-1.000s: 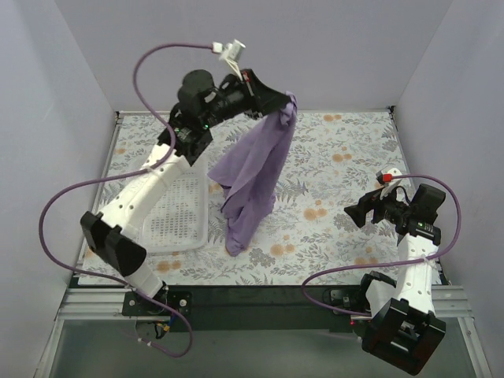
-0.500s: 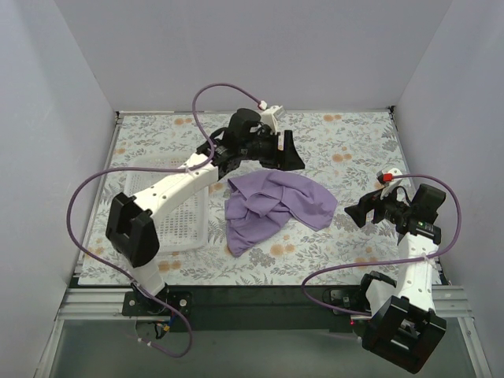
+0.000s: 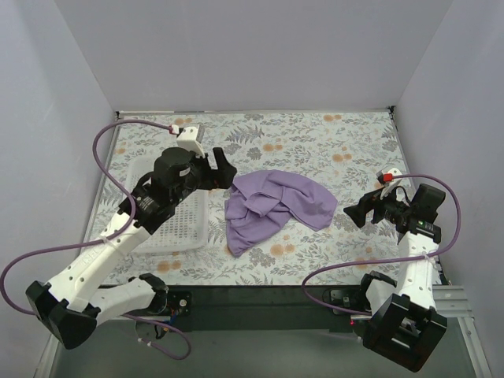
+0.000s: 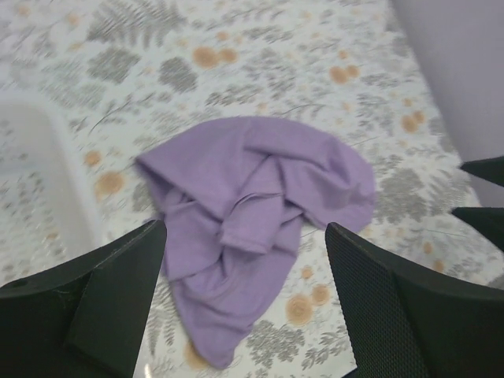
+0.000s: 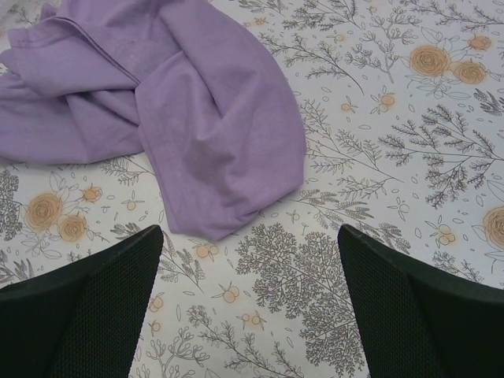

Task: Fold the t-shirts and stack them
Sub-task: Flatten the tshirt out

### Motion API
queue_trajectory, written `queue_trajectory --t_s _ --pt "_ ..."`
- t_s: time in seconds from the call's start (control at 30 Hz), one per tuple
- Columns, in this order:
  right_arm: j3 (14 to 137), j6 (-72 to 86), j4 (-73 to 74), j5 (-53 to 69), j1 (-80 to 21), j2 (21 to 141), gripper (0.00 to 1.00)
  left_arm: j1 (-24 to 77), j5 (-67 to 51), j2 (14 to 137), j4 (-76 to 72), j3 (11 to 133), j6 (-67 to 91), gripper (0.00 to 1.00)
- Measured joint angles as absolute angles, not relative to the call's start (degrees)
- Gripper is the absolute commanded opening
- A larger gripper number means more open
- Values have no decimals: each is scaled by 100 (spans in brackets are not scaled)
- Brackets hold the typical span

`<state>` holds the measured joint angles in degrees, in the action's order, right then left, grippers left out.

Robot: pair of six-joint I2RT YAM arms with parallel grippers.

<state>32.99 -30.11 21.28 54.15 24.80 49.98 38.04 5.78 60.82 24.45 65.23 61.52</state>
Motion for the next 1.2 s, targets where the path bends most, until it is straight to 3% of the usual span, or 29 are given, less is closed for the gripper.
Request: queue_trajectory --t_s 0.3,0.57,0.93,1.2 --pt "3297 -3022 2126 5485 2480 4998 98 2692 1151 5940 3148 5586 6611 80" --pt "3297 -3022 2126 5529 2480 5000 98 2517 1328 6434 3199 5612 6720 76" --pt "3297 -3022 2126 5553 2480 5000 98 2491 1284 8114 3378 5774 6807 54" --pt "3297 -3022 2126 5568 2480 5019 98 2681 1894 8803 3577 5791 6665 40"
